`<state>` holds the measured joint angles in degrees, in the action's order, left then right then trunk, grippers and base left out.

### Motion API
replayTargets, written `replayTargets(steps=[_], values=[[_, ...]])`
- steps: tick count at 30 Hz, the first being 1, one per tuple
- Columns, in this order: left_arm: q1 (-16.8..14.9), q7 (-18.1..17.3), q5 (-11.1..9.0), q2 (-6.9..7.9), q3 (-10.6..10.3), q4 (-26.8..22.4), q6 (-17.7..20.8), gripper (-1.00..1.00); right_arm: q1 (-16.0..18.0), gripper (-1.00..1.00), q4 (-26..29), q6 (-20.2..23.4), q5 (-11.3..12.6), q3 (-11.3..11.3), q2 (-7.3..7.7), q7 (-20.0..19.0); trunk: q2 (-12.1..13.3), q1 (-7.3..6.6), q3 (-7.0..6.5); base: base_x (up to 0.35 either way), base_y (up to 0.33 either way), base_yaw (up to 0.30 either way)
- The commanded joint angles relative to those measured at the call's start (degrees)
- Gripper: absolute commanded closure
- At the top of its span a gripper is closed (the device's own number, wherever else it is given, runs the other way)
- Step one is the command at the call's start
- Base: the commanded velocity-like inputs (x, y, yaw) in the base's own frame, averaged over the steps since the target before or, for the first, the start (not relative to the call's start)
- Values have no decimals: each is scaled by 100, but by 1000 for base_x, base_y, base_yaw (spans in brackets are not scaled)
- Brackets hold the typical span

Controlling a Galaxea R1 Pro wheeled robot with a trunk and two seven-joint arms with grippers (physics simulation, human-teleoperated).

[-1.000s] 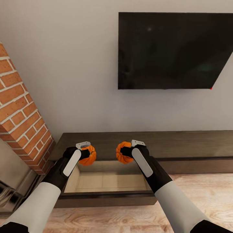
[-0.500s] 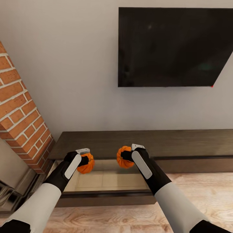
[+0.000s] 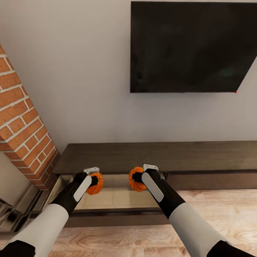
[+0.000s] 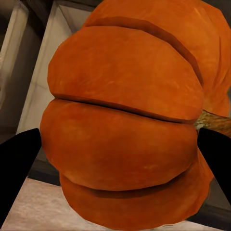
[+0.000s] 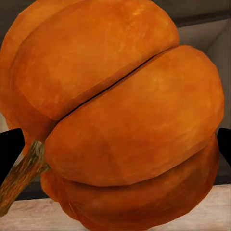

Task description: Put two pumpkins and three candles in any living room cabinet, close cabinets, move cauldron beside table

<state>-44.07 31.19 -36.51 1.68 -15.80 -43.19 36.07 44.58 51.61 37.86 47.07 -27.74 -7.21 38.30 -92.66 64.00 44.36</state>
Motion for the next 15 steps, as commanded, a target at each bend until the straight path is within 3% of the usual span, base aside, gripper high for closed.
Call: replayTargets(steps=[1,4,8,15], values=[[-6,38,-57,8,-93,35,-78,100,7,100,-15,-32,56,-22,1,72,-45,22,23,0,0,0],[-6,13,-58,3,-138,67,-140,100,7,100,-50,-63,53,-49,-3,72,-165,88,77,0,0,0],[-6,4,-56,-14,-229,80,-164,100,7,100,-136,-153,52,-294,-7,72,-325,176,149,0,0,0],[-6,33,-46,-191,-370,90,-188,100,7,100,-176,-291,57,-504,-8,72,-606,329,274,0,0,0]])
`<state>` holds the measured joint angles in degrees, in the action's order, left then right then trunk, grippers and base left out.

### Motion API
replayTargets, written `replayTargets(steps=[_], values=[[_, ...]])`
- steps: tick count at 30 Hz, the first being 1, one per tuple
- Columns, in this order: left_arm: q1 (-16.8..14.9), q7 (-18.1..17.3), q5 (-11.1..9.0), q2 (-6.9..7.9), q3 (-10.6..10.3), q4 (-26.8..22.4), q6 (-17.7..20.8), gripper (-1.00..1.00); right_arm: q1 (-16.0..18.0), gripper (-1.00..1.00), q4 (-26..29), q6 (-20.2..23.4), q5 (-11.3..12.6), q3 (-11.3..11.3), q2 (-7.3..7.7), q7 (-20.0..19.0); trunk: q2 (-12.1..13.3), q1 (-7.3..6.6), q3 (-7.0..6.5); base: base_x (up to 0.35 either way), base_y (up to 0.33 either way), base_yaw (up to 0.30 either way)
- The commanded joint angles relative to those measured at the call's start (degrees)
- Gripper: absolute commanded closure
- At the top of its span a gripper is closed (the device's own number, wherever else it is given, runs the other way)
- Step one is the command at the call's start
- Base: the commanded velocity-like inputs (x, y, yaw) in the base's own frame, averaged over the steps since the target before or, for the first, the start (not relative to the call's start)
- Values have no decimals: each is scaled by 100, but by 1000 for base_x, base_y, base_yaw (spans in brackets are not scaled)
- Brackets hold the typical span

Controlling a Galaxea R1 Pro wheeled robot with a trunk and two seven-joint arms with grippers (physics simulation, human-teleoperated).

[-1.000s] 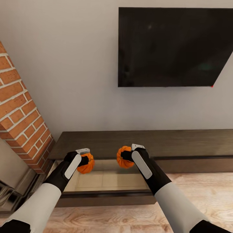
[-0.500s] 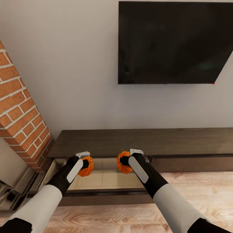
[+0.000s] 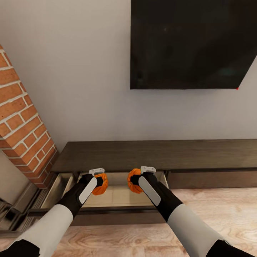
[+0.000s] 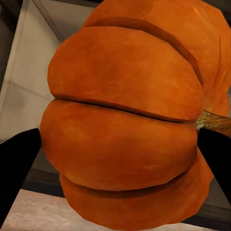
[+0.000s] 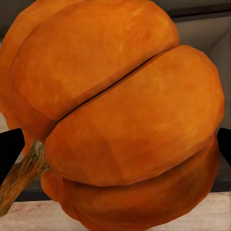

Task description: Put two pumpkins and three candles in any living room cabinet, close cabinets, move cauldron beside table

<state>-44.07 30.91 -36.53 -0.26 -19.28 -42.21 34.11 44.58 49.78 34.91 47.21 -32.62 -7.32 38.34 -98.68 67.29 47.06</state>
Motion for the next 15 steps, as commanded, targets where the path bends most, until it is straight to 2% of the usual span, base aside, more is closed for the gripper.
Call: replayTargets(steps=[1,11,15], values=[[-5,63,-44,-1,-33,-7,-11,100,7,100,3,2,43,-20,2,68,-44,22,23,0,0,0],[-5,59,-43,19,-90,56,-211,100,7,100,-218,-188,34,-34,2,60,-445,242,203,0,0,0],[-5,62,-27,3,-320,248,-448,100,7,100,-230,-207,-8,-34,2,60,-606,329,275,0,0,0]])
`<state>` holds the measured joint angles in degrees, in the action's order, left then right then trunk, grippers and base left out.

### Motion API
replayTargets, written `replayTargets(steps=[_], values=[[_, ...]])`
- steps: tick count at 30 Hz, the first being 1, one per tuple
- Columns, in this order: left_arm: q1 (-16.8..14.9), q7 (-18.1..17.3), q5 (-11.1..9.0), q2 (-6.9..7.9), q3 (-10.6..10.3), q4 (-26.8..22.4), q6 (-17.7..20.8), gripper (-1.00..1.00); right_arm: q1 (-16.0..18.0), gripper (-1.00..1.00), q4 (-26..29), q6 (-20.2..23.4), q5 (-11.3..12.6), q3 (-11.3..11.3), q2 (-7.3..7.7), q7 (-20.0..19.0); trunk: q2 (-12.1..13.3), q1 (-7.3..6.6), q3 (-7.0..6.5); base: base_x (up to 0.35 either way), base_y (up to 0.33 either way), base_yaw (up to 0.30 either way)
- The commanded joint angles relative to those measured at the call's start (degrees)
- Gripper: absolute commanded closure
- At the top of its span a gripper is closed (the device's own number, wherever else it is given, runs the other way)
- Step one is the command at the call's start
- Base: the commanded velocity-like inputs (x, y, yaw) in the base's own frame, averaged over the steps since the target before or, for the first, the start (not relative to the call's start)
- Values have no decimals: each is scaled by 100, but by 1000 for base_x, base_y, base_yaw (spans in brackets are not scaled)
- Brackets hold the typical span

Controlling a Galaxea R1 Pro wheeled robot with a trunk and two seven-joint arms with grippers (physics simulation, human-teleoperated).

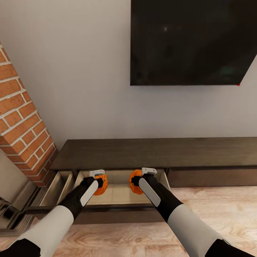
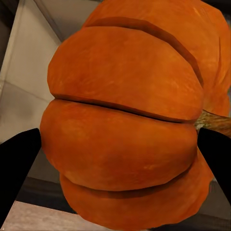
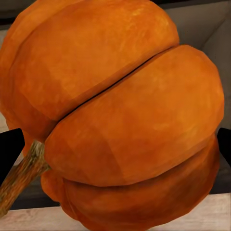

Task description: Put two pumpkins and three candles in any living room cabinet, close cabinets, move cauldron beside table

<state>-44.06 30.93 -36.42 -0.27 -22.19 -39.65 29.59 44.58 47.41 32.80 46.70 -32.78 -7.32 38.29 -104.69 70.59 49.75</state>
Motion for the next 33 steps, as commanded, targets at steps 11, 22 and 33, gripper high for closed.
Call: replayTargets(steps=[11,22,33], values=[[-6,62,-57,-23,-295,70,-442,100,7,100,-4,-370,34,-606,3,-9,-445,241,203,0,0,0],[-6,62,-42,-43,-296,71,-497,100,7,100,-4,-436,37,-642,2,-21,-887,483,400,0,0,0],[-6,62,-45,-43,-298,71,-498,100,7,100,-4,-458,41,-642,2,-19,-1127,615,508,0,0,0]])
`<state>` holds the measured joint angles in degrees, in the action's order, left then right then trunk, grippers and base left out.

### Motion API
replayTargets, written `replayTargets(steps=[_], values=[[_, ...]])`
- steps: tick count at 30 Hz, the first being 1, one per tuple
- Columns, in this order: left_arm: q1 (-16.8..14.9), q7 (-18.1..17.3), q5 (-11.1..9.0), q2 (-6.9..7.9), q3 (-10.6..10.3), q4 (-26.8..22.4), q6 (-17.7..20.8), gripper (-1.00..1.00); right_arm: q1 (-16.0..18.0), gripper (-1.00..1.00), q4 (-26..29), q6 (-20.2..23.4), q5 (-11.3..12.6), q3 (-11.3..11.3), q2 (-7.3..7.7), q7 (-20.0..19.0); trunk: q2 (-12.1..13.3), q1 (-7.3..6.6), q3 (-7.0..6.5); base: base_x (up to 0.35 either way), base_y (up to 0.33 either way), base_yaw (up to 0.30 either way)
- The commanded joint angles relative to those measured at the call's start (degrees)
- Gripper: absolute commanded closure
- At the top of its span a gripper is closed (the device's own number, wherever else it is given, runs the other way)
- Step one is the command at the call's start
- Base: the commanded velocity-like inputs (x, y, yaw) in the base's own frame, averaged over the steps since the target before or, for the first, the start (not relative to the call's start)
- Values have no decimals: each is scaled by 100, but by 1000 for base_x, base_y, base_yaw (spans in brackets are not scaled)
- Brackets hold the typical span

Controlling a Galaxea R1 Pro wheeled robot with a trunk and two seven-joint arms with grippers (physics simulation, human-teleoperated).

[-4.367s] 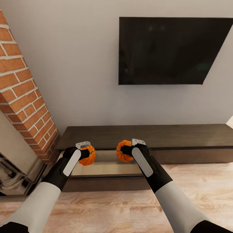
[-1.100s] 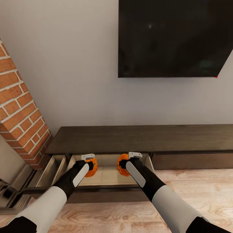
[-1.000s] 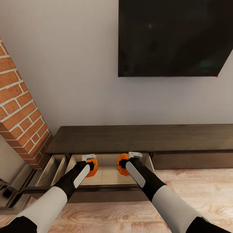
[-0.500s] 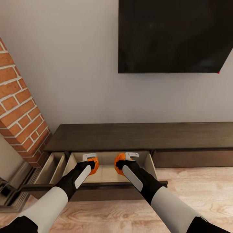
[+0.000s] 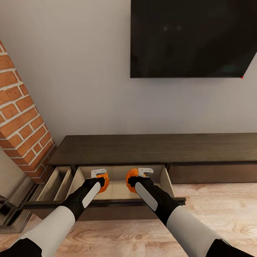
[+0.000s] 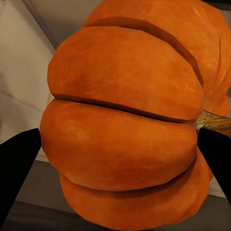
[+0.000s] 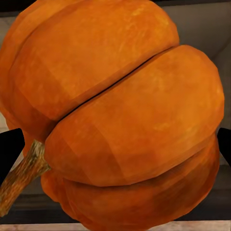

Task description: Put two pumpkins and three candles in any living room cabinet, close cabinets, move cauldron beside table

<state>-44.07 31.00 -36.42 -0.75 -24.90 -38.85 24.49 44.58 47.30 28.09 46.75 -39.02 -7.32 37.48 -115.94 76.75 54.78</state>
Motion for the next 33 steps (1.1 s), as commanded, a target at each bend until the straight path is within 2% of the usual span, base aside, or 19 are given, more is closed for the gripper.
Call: replayTargets(steps=[1,22,28,33], values=[[-5,55,-46,4,-29,-9,13,100,7,100,7,12,36,-18,3,63,-3,-1,5,0,0,0],[-5,21,-55,5,-23,-9,25,100,7,100,-7,28,61,-18,3,65,-3,-1,5,117,0,0],[-5,13,-100,4,-19,-9,77,100,7,100,-477,69,82,-18,3,66,-243,131,113,2,0,0],[-5,8,-133,12,-21,-9,114,100,7,100,-593,72,88,-18,3,66,-243,131,113,0,0,0]])
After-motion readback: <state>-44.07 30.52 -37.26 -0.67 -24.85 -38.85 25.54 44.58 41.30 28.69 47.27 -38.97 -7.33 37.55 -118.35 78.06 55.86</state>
